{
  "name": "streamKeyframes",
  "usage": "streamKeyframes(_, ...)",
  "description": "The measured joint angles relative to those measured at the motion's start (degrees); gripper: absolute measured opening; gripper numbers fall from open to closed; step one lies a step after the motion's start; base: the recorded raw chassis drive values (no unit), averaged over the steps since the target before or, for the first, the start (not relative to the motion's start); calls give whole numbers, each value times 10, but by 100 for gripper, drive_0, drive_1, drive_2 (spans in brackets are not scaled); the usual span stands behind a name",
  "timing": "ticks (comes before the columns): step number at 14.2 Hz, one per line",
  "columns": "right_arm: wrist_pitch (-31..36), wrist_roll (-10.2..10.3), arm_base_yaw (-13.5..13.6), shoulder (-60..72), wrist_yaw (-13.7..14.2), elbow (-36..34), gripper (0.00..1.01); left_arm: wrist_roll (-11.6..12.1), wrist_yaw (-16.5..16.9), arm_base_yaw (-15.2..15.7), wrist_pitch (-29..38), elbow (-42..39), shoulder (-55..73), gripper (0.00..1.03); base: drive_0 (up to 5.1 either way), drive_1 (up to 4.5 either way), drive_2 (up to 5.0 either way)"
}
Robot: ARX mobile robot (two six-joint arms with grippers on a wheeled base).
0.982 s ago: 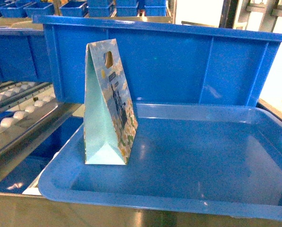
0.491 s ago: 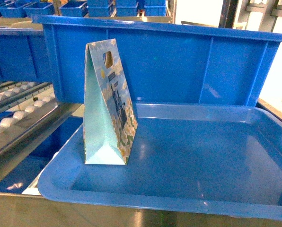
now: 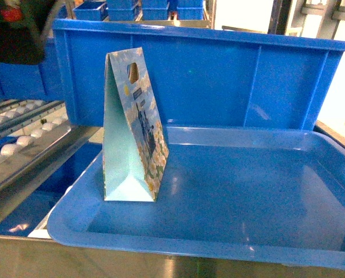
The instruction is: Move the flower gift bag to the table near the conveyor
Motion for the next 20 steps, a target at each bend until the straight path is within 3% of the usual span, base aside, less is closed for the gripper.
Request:
streamKeyframes(5,0,0,0,0,0,0,2,7,-26,-69,5,69,117,98,0,0,0)
streamKeyframes(6,0,0,0,0,0,0,2,18,-31,-79,4,78,130,98,0,0,0)
streamKeyframes(11,0,0,0,0,0,0,2,11,-49,-99,-30,90,163,98,0,0,0)
streamKeyframes(13,0,0,0,0,0,0,2,-4,-51,-101,-44,90,166,98,0,0,0)
streamKeyframes(18,0,0,0,0,0,0,2,-28,-63,-100,-46,90,169,46,0,0,0)
streamKeyframes(20,0,0,0,0,0,0,2,-33,-75,-99,-46,90,169,2,0,0,0)
